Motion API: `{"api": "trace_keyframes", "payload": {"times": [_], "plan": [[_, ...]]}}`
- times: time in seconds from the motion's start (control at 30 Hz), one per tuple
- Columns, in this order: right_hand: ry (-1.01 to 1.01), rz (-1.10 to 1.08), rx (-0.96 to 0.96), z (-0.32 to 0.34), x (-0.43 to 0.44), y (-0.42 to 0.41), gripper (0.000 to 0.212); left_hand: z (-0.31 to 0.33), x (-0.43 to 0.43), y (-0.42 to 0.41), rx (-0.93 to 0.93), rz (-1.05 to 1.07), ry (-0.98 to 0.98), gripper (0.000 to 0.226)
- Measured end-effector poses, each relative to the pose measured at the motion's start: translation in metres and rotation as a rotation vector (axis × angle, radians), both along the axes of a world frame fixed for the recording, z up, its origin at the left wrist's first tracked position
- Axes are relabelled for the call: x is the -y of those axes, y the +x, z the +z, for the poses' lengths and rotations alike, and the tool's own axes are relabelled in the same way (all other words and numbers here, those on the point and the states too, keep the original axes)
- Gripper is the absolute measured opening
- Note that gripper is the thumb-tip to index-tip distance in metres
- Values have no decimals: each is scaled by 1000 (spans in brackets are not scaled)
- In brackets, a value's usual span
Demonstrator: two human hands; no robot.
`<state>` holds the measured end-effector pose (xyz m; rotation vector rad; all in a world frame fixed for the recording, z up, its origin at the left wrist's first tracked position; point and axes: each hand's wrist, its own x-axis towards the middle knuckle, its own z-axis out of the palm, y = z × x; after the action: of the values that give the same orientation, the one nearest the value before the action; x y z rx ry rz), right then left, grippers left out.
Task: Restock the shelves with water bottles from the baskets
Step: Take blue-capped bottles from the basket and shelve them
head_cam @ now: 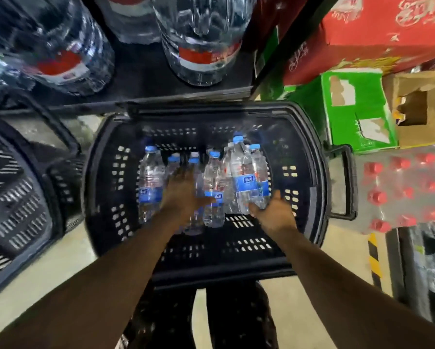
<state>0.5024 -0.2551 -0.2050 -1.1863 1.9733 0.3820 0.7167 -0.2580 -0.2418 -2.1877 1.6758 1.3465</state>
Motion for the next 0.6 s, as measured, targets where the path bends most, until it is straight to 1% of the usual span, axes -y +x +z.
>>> {"api": "trace_keyframes", "payload": {"times": [0.07,0.17,0.23,0.3,0.37,0.4,0.43,0.47,0.57,0.6], "plan": [[-26,10,41,-32,10,-5,66,-35,21,-10,-15,-3,3,103],[-47,51,113,-68,18,-9,56,-80,44,-25,17,-43,-29,102],[-49,38,158,-84,15,-14,50,-103,52,-34,14,-117,-21,104],[-103,12,195,-96,8,-18,53,-120,57,-39,72,-203,75,115],[-180,-13,244,-105,1,-18,54,-132,59,-43,163,-281,140,134],[-193,-15,237,-110,0,-17,52,-132,61,-43,187,-300,145,141],[-188,-20,211,-115,0,-16,50,-133,62,-42,165,-287,144,142],[-170,-24,174,-117,1,-14,51,-131,61,-41,111,-274,114,134],[-123,-2,115,-112,7,-6,64,-114,55,-37,-69,-272,-50,85],[-93,7,114,-107,10,-3,69,-105,53,-36,-76,-243,-47,77]]}}
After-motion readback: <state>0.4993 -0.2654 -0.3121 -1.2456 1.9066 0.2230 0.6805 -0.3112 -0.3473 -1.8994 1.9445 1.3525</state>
